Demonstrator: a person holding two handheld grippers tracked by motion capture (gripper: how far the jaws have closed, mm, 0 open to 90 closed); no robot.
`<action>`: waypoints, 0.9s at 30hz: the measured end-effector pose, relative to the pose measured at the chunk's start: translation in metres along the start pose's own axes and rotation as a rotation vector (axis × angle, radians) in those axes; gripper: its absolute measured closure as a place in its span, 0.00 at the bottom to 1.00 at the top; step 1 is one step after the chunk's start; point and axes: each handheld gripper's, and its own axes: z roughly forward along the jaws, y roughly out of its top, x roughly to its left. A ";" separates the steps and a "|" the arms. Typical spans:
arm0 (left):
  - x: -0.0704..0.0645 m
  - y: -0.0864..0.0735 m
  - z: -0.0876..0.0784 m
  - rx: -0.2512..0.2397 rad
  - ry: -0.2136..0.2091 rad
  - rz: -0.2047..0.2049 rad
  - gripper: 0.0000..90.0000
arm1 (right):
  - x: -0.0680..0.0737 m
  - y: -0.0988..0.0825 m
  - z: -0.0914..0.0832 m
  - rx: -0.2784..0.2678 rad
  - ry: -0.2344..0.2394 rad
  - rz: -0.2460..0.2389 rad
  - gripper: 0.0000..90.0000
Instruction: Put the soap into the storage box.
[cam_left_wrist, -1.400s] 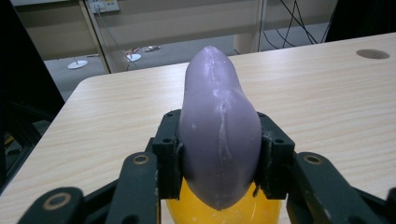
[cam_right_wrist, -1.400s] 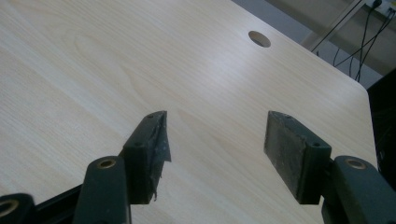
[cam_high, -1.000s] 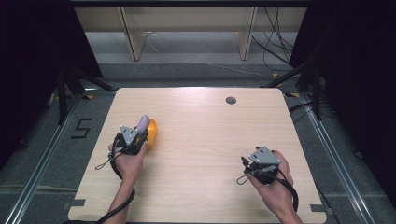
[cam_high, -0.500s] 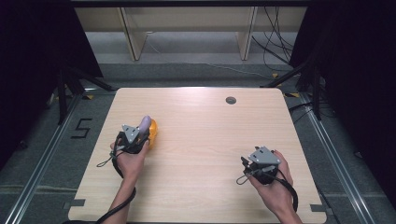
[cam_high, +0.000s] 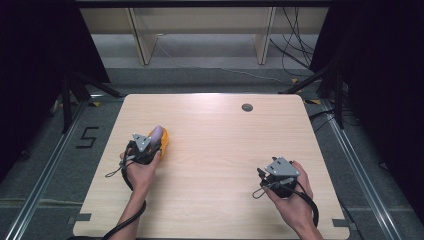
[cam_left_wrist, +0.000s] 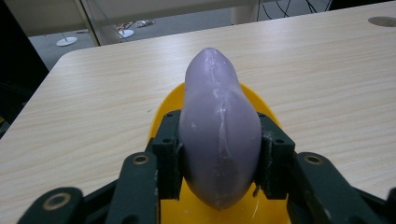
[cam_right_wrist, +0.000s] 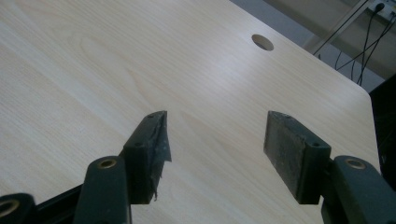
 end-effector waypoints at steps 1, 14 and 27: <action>0.000 0.000 0.000 0.002 0.003 0.005 0.65 | 0.000 0.000 0.000 0.002 -0.005 -0.005 0.45; 0.001 0.002 0.001 0.010 -0.009 -0.011 0.63 | 0.000 0.001 -0.002 -0.010 -0.023 -0.019 0.45; 0.002 0.029 -0.018 -0.003 -0.039 -0.027 0.48 | 0.001 0.001 -0.002 -0.002 -0.014 -0.030 0.45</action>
